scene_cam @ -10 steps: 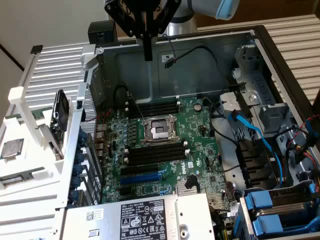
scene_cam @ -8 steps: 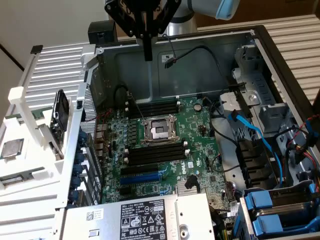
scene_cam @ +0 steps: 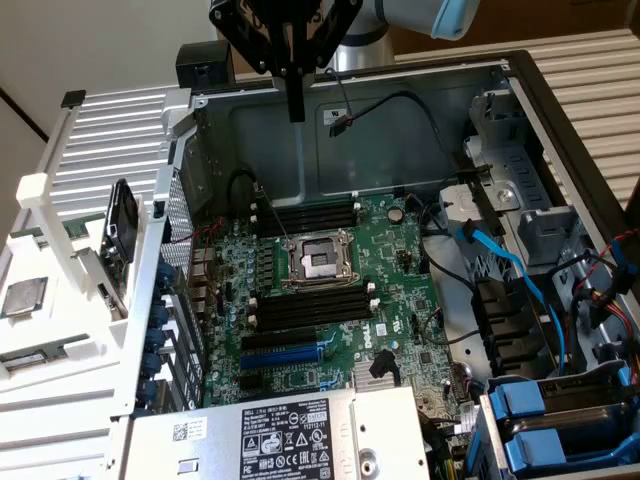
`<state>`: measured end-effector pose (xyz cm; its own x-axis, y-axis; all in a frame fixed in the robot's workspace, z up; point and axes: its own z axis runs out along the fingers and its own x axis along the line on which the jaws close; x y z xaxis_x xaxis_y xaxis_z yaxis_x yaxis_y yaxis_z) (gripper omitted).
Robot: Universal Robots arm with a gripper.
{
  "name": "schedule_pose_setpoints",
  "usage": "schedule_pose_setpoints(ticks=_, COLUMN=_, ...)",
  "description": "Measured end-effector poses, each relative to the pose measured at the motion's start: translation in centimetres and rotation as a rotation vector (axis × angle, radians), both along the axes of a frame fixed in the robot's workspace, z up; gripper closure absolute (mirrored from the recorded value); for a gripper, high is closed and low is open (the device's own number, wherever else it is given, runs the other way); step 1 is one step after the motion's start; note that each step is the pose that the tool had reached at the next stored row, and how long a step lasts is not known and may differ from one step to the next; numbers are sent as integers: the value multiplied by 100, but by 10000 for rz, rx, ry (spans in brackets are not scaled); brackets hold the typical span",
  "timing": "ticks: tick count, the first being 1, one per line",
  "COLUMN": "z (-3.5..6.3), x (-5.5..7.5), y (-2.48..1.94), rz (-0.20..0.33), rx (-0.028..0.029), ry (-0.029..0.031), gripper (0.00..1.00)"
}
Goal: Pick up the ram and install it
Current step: 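Reach for the ram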
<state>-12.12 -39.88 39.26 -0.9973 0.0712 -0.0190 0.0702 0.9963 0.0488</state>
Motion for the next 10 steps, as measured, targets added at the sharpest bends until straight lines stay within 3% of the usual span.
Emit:
schedule_pose_setpoints(ticks=4, z=0, x=-3, y=0, rz=1, rx=-8, ry=1, gripper=89)
schedule_pose_setpoints(ticks=10, z=9, x=-157, y=17, rz=-1, rx=-9, ry=-3, gripper=89)
